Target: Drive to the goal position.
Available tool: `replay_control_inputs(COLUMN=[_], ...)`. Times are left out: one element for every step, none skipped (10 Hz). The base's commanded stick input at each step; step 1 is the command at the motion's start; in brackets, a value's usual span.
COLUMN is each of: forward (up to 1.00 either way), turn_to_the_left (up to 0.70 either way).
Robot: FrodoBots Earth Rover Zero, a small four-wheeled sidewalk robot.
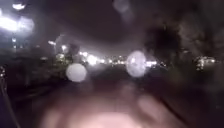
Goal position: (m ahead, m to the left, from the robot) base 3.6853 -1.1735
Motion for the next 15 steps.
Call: replay_control_inputs(forward=[0.50, 0.50, 0.50, 0.50, 0.50, 0.50, 0.50, 0.50, 0.50, 0.50, 0.50, 0.50, 0.50, 0.50, 0.50], turn_to_the_left=[-0.45, -0.24, 0.00, 0.00, 0.00, 0.00, 0.00, 0.00, 0.00, 0.00, 0.00, 0.00, 0.00, 0.00, 0.00])
